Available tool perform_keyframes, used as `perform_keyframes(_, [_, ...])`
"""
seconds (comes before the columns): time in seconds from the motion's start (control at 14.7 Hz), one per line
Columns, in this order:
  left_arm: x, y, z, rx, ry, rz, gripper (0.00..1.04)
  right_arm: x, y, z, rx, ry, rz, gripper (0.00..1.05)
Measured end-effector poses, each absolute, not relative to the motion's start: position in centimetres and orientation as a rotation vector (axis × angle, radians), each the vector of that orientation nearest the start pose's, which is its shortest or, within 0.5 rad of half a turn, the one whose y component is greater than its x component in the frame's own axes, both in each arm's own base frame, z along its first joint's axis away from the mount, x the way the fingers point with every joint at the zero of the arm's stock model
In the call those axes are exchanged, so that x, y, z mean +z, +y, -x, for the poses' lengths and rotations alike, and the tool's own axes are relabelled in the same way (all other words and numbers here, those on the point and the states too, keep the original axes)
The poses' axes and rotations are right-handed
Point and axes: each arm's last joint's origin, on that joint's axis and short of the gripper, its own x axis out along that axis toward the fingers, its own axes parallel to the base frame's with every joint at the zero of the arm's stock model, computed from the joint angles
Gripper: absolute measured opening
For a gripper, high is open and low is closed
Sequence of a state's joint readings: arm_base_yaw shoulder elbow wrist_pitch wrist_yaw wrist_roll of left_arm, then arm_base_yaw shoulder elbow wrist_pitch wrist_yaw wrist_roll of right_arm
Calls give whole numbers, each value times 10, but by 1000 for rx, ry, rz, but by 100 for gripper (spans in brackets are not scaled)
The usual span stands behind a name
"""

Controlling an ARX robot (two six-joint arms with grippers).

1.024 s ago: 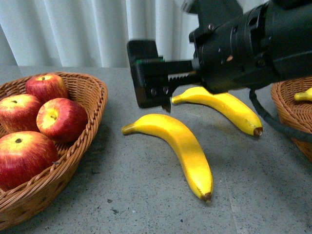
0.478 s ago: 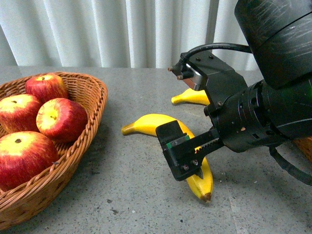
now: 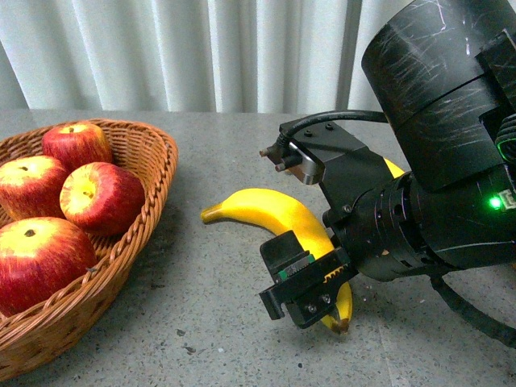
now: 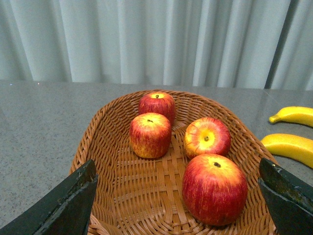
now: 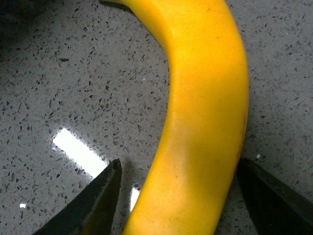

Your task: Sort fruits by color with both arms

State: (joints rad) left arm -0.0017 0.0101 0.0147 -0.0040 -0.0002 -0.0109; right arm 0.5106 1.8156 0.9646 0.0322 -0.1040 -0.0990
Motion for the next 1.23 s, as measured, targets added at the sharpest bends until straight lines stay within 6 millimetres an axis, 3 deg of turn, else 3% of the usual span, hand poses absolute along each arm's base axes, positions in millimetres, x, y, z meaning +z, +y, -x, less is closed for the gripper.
perform_keyframes(0.07, [167, 0, -97, -2, -1, 11, 98, 145, 177, -311, 614, 772, 257, 55])
perform_keyframes(0.2, [167, 0, -97, -2, -1, 10, 98, 149, 167, -317, 597, 769, 231, 36])
perform_keyframes(0.41, [167, 0, -97, -2, -1, 10, 98, 200, 123, -341, 510, 640, 75, 32])
perform_keyframes(0.48, [167, 0, -97, -2, -1, 10, 98, 221, 103, -343, 486, 564, 9, 32])
perform_keyframes(0.55, [167, 0, -97, -1, -1, 10, 98, 258, 46, -346, 376, 383, -73, 32])
perform_keyframes(0.61, [167, 0, -97, -2, -1, 10, 98, 241, -15, -336, 176, 358, 29, 32])
perform_keyframes(0.68, [167, 0, -97, -2, -1, 10, 98, 219, -40, -325, 105, 405, 138, 32])
perform_keyframes(0.82, [167, 0, -97, -2, -1, 10, 98, 208, -53, -315, 75, 412, 229, 32])
perform_keyframes(1.02, [167, 0, -97, -2, -1, 10, 98, 211, -69, -305, 39, 402, 303, 34])
perform_keyframes(1.16, [167, 0, -97, -2, -1, 11, 98, 218, -76, -301, 22, 379, 302, 57])
perform_keyframes(1.23, [167, 0, -97, -2, -1, 11, 98, 221, -76, -299, 23, 374, 301, 63])
